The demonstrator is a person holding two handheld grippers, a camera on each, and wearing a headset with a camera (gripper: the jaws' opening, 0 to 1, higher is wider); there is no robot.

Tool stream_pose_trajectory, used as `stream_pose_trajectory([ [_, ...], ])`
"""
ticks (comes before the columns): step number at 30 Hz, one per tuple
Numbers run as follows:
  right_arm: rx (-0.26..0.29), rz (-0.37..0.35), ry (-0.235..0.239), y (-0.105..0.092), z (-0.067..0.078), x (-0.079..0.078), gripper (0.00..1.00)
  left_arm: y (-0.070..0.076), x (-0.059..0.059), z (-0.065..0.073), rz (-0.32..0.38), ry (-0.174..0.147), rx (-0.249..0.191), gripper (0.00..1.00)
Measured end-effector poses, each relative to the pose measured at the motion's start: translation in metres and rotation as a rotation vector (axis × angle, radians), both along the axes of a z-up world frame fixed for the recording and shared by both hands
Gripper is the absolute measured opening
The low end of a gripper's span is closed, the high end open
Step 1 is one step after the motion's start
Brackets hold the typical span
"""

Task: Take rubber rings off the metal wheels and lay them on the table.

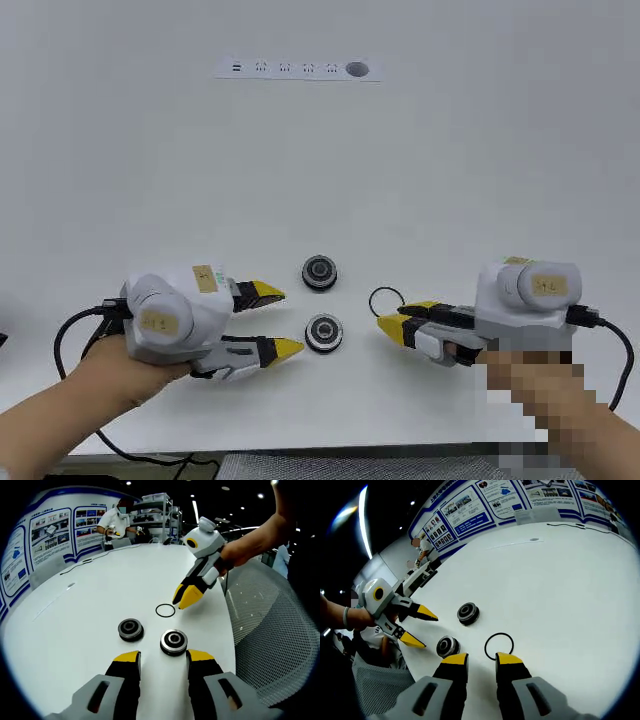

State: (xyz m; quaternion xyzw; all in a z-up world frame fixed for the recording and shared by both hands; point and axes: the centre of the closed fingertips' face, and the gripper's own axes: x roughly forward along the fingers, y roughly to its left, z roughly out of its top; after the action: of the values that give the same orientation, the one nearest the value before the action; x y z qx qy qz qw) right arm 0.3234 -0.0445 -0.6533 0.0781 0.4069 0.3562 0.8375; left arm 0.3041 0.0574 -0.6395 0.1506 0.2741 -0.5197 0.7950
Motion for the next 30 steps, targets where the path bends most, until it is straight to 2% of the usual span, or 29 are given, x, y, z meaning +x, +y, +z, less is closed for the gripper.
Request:
stream_pose_trajectory([
  [16,0.025,0.030,-0.020,0.010,0.003,-0.002,0.22,-0.023,0.000,-0.002,-0.052,0.003,0.012,0.24],
  [30,0.038,0.108,-0.062,0.024,0.008,-0.008,0.24,-0.031,-0.002,-0.007,-0.090,0.007,0.047,0.19],
])
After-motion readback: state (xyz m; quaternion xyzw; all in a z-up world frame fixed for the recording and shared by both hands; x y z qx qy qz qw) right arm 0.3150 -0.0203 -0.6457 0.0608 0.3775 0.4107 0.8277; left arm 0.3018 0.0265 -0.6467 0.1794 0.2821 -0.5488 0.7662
